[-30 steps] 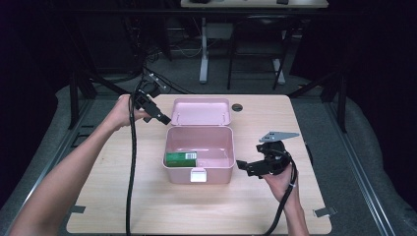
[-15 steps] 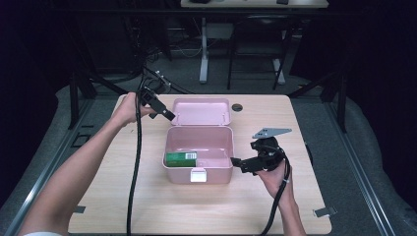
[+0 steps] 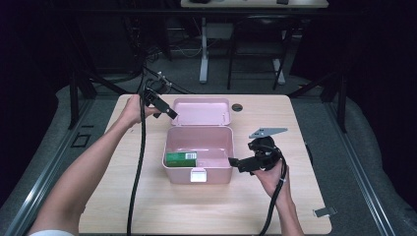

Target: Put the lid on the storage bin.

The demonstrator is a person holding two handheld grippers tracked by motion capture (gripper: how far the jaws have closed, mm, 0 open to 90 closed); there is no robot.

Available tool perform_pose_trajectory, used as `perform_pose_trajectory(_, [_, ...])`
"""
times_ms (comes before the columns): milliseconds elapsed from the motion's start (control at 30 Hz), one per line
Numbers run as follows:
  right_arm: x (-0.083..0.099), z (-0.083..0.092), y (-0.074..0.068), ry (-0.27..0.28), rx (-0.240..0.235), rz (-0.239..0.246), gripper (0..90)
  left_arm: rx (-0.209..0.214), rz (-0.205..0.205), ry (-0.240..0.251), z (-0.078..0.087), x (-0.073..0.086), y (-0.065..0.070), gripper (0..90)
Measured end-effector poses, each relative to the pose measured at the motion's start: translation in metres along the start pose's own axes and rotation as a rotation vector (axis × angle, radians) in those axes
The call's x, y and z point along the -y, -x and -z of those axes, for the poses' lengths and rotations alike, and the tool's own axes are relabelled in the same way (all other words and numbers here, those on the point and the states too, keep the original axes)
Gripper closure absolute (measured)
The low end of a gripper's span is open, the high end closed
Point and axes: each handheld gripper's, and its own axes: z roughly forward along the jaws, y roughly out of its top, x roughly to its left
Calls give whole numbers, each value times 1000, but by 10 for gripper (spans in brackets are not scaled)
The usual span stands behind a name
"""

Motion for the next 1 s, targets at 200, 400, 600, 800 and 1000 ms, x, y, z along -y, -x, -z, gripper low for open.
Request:
perform_pose_trajectory(200, [-1,-5,0,-13,-2,-3,60,-5,36,5,-12,-1,-5,71])
perform_pose_trajectory(400, [-1,-11,0,-11,-8,-16,106,-48,82,8,-22,-3,-8,187])
perform_pose_trajectory(600, [-3,-19,-1,-23,-8,-27,167,-56,113,-9,-34,-4,-9,297])
perform_pose_trajectory(800, [0,-24,-4,-43,6,-24,281,-34,141,4,-38,-4,-9,424])
perform_pose_trajectory(1000, [3,-31,-6,-58,18,-41,449,-20,141,6,-39,-4,-8,550])
